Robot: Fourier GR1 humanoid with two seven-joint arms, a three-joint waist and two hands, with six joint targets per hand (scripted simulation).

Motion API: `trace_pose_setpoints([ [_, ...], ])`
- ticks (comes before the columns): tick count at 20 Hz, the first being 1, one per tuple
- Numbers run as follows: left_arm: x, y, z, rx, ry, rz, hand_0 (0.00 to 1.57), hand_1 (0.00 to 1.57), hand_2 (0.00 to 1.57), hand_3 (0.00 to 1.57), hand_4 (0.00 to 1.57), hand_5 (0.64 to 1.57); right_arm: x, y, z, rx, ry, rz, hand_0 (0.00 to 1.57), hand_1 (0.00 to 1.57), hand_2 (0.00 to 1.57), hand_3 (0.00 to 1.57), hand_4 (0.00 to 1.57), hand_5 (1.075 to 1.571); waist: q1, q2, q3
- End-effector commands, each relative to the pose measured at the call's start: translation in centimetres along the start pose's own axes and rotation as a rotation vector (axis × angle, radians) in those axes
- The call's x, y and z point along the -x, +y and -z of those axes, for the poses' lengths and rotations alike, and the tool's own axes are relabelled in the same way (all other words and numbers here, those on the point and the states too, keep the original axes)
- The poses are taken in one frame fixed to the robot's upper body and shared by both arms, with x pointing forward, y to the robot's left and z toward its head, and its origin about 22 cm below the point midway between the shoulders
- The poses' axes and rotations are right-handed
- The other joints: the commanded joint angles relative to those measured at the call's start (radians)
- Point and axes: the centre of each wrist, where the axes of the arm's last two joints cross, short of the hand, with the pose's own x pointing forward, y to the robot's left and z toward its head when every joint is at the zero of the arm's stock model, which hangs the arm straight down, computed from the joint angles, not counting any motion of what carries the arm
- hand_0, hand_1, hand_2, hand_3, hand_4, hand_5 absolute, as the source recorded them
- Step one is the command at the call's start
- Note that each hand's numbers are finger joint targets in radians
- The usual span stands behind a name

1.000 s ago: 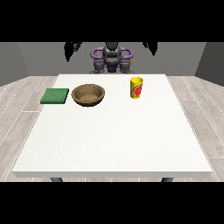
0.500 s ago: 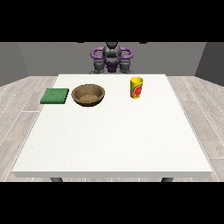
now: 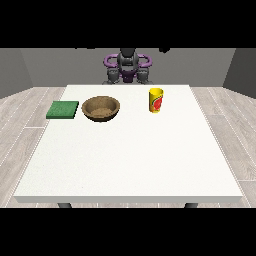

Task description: Pick the cup and pour the ball into the bowl, then pick the bowl and place it on the pad

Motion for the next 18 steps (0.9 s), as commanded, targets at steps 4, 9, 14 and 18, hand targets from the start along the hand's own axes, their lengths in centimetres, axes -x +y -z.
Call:
trace_pose_setpoints([
  [4, 0.9, 1.6, 2.6, -0.008, -0.242, 0.070, 0.00, 0.00, 0.00, 0.00, 0.57, 1.520, 0.4, 0.3, 2.0, -0.023, -0.214, 0.029, 0.00, 0.00, 0.00, 0.00, 0.70, 1.545, -0.004, 0.274, -0.0003],
  [9, 3.5, 4.7, 4.4, -0.051, -0.261, 0.080, 0.00, 0.00, 0.00, 0.00, 0.48, 1.483, -0.3, -2.4, 2.7, -0.053, -0.260, 0.010, 0.00, 0.00, 0.00, 0.00, 0.68, 1.548, -0.039, 0.324, -0.0003],
  [14, 9.0, 5.0, 3.9, -0.015, -0.181, 0.100, 0.00, 0.00, 0.00, 0.00, 0.19, 1.472, 0.2, -3.6, 3.1, -0.056, -0.240, 0.002, 0.00, 0.00, 0.00, 0.00, 0.68, 1.559, -0.040, 0.301, -0.0004],
  [18, 10.7, 5.5, 3.7, -0.013, -0.163, 0.121, 0.00, 0.00, 0.00, 0.00, 0.00, 1.441, 1.8, -7.7, 2.9, -0.040, -0.214, -0.005, 0.00, 0.00, 0.00, 0.00, 0.67, 1.560, -0.050, 0.292, -0.0001],
])
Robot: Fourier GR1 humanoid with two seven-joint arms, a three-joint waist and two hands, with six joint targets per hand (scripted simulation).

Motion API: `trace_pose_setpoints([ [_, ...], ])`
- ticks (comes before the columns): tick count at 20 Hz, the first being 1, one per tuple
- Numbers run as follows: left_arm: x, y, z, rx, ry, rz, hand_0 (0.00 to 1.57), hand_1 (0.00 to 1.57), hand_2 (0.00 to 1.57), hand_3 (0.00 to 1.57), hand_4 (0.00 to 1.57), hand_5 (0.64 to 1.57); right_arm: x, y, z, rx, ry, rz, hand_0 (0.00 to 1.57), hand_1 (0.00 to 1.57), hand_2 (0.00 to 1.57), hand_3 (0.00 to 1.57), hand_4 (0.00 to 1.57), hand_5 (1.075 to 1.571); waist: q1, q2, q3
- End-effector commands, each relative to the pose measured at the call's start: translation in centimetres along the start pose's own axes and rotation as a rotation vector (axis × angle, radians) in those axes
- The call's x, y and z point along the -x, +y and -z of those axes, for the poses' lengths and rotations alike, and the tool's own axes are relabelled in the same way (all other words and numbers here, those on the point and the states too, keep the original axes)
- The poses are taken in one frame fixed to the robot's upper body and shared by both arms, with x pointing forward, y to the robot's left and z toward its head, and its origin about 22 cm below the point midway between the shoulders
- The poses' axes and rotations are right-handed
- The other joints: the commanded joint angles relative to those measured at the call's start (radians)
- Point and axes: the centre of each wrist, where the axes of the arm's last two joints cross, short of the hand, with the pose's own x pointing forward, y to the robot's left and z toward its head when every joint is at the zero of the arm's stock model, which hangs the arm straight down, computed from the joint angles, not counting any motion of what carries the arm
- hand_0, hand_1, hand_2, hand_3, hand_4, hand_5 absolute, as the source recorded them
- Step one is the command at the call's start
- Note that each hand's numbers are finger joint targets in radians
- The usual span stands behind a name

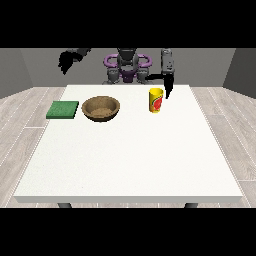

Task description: Pick the cup and pour the ball into the bowl, then pick the bowl and place it on the pad

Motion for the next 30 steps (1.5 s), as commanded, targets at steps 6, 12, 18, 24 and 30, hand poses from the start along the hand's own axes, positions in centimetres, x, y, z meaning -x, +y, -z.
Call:
trace_pose_setpoints([
  [6, 4.9, -1.1, 0.2, 0.000, 0.001, -0.001, 0.00, 0.00, 0.00, 0.00, 0.20, 1.429, 0.6, -2.7, 1.4, -0.003, -0.012, -0.015, 0.00, 0.00, 0.00, 0.00, 0.67, 1.562, -0.011, 0.025, -0.0001],
  [12, 7.2, 0.2, -0.1, -0.012, 0.075, -0.004, 0.00, 0.00, 0.00, 0.00, 0.36, 1.464, 2.3, -3.9, 0.1, 0.005, 0.037, -0.005, 0.00, 0.00, 0.00, 0.00, 0.67, 1.564, -0.015, -0.030, -0.0001],
  [18, 8.2, 1.8, -0.3, -0.107, -0.014, 0.206, 1.23, 1.23, 1.57, 1.57, 1.34, 1.481, -2.9, -3.7, 2.3, -0.076, -0.050, -0.003, 0.00, 0.00, 0.00, 0.14, 0.65, 1.569, -0.111, 0.071, -0.0011],
  [24, 8.3, -1.2, 0.3, -0.112, 0.009, 0.245, 1.29, 1.29, 1.57, 1.57, 1.39, 1.447, -2.4, -9.3, 1.6, -0.017, -0.048, 0.004, 0.00, 0.00, 0.00, 0.15, 0.63, 1.565, -0.094, 0.041, 0.0005],
  [30, 6.9, -5.1, 1.7, -0.013, 0.070, 0.482, 1.29, 1.29, 1.57, 1.57, 1.41, 1.446, -1.3, -11.0, 1.3, 0.051, 0.145, 0.014, 0.00, 0.00, 0.00, 0.33, 0.64, 1.565, -0.041, -0.158, 0.0019],
])
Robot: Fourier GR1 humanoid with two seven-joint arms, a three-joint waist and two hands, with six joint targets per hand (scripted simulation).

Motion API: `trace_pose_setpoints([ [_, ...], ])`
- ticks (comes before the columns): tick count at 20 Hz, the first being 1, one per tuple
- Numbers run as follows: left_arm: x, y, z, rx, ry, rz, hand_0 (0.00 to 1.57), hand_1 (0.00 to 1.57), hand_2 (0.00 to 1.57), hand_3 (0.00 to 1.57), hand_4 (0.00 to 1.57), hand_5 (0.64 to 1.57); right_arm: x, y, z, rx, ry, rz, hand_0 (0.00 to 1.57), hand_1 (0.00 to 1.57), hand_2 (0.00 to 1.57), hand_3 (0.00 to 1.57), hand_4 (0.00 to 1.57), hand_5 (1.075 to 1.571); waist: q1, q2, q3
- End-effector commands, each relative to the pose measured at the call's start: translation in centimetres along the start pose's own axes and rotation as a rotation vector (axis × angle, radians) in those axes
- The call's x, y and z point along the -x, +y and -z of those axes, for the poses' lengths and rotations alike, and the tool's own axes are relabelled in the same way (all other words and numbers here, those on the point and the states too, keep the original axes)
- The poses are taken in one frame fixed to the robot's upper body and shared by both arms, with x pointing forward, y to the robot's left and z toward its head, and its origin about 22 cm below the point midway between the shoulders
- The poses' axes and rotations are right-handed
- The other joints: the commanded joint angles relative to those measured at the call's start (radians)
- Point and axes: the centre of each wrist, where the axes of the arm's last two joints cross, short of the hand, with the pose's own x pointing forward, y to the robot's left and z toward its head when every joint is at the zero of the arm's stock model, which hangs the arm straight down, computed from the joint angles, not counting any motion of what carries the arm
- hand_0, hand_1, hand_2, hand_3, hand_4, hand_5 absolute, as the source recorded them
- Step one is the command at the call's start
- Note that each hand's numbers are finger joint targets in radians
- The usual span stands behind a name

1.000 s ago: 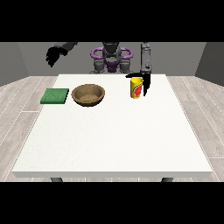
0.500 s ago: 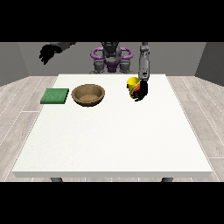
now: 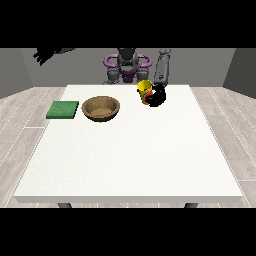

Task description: Pick the cup and pour the ball into the bowl, then pick the bowl and place it on the pad

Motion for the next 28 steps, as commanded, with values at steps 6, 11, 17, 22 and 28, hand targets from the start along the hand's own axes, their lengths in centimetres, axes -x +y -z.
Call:
trace_pose_setpoints([
  [6, -3.3, -2.6, 2.7, 0.089, -0.169, 0.615, 1.36, 1.36, 1.57, 1.57, 1.45, 1.533, 3.2, -1.0, -0.5, 0.020, 0.105, 0.020, 0.00, 0.00, 0.00, 0.17, 0.64, 1.562, 0.021, -0.097, 0.0067],
  [11, -6.5, -7.8, 3.3, 0.143, -0.119, 0.789, 1.36, 1.36, 1.57, 1.57, 1.46, 1.535, 5.8, -1.7, -1.7, 0.040, 0.176, 0.038, 0.00, 0.00, 0.00, 0.10, 0.68, 1.559, 0.026, -0.160, 0.0016],
  [17, -12.3, -10.2, 6.6, 0.138, -0.200, 0.980, 1.36, 1.36, 1.57, 1.57, 1.47, 1.531, 5.7, -4.8, -2.0, 0.045, 0.146, 0.034, 0.00, 0.00, 0.00, 0.00, 0.68, 1.556, 0.055, -0.106, 0.0005],
  [22, -15.9, -12.4, 7.4, 0.135, -0.221, 1.193, 1.35, 1.35, 1.57, 1.57, 1.36, 1.563, 5.6, -3.8, -0.5, 0.041, 0.152, 0.042, 0.00, 0.00, 0.00, 0.13, 0.69, 1.554, 0.039, -0.138, -0.0003],
  [28, -16.1, -14.1, 5.9, 0.113, -0.291, 1.501, 1.40, 1.40, 1.57, 1.57, 1.04, 1.571, 6.2, -3.0, 0.6, 0.027, 0.187, 0.059, 0.00, 0.00, 0.00, 0.26, 0.69, 1.554, 0.011, -0.167, -0.0004],
])
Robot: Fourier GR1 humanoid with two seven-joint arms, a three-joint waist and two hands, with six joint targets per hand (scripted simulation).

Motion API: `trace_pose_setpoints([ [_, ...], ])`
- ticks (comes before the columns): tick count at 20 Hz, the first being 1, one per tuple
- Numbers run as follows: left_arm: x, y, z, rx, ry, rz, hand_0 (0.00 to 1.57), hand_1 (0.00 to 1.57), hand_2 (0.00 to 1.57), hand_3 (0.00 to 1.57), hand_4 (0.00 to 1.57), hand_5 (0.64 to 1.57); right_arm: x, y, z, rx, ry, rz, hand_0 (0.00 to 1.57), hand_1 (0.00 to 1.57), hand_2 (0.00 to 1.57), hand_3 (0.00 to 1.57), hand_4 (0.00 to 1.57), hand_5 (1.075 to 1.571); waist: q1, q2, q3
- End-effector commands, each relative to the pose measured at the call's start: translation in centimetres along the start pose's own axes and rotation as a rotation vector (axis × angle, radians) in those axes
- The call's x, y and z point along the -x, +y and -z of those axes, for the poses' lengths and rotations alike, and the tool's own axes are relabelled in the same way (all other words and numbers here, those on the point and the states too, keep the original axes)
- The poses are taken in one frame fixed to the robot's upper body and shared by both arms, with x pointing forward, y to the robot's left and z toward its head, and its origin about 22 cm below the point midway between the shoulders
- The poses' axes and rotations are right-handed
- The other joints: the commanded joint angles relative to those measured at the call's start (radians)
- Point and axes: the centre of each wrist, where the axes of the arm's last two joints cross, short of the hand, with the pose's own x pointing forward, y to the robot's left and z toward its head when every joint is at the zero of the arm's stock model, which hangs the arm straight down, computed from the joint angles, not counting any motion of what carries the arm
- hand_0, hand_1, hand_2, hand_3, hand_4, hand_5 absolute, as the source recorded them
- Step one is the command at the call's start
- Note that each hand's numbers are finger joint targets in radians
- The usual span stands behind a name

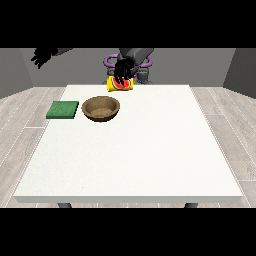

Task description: Pick the cup and pour the ball into the bowl, then pick the bowl and place it on the pad

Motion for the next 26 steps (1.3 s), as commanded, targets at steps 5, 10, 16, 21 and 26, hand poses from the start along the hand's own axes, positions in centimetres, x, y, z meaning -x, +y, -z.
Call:
trace_pose_setpoints([
  [5, -3.2, 1.7, -1.6, 0.065, -0.077, 0.260, 0.27, 0.27, 1.26, 1.55, 1.04, 1.571, 1.1, 1.4, 1.4, -0.047, 0.035, 0.013, 0.00, 0.00, 0.00, 0.33, 0.69, 1.552, -0.038, -0.029, -0.0010],
  [10, -3.5, 0.2, -3.3, 0.124, -0.103, 0.316, 0.00, 0.00, 1.14, 1.57, 1.12, 1.571, 0.7, 3.5, 2.0, -0.055, 0.054, 0.030, 0.00, 0.00, 0.00, 0.17, 0.71, 1.550, -0.057, -0.051, -0.0020],
  [16, -0.1, 6.4, 0.6, -0.042, -0.029, -0.063, 0.75, 0.75, 1.57, 1.54, 1.11, 1.556, 0.1, -0.5, 0.9, 0.088, 0.020, -0.003, 0.00, 0.00, 0.00, 0.14, 0.73, 1.546, 0.089, -0.025, -0.0030],
  [21, 5.6, 7.3, 1.0, -0.089, 0.068, -0.584, 0.80, 0.80, 1.19, 0.88, 1.30, 1.555, 0.8, -0.6, 0.4, 0.177, 0.010, -0.005, 0.00, 0.00, 0.00, 0.11, 0.76, 1.556, 0.223, -0.014, -0.0098],
  [26, 9.9, 11.7, 2.3, -0.140, 0.154, -1.144, 0.00, 0.00, 0.00, 0.00, 1.15, 1.568, 1.3, 0.1, 0.6, 0.208, 0.027, 0.007, 0.00, 0.00, 0.00, 0.00, 0.78, 1.556, 0.271, 0.000, -0.0171],
])
